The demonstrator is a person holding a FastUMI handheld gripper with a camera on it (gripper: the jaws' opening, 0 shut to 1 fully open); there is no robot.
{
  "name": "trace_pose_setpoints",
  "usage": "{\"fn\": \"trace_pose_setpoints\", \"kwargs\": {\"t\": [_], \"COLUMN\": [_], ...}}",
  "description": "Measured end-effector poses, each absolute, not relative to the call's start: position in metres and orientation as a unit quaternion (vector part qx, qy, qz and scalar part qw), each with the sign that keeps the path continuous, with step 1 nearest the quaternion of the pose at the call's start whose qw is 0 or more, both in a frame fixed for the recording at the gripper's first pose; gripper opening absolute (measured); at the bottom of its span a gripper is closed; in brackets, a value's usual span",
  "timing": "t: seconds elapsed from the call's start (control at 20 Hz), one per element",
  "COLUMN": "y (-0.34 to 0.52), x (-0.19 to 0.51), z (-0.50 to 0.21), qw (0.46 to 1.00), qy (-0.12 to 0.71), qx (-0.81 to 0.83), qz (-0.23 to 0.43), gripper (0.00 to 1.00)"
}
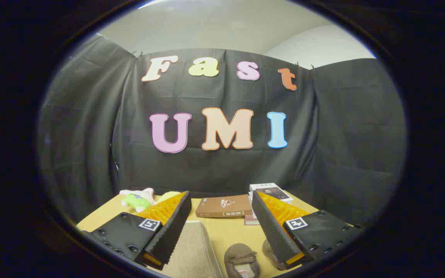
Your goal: Open the storage box then place both shoes into the box .Put the left shoe in first, then the right shoe, with the right side of both shoes facing outward in a uniform manner.
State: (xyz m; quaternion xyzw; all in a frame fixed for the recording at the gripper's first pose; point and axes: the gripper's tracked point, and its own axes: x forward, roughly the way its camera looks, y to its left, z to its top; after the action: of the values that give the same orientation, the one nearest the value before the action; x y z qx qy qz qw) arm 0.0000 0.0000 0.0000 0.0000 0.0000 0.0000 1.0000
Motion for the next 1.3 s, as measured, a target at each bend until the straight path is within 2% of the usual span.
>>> {"fn": "trace_pose_setpoints", "kwargs": {"t": [0.9,1.3], "y": [-0.049,-0.023], "x": [0.006,-0.009], "z": [-0.001,-0.018], "qw": [0.994,0.974], "qy": [0.005,0.027], "qx": [0.012,0.105], "qz": [0.107,0.201], "gripper": [0.9,0.9]}}
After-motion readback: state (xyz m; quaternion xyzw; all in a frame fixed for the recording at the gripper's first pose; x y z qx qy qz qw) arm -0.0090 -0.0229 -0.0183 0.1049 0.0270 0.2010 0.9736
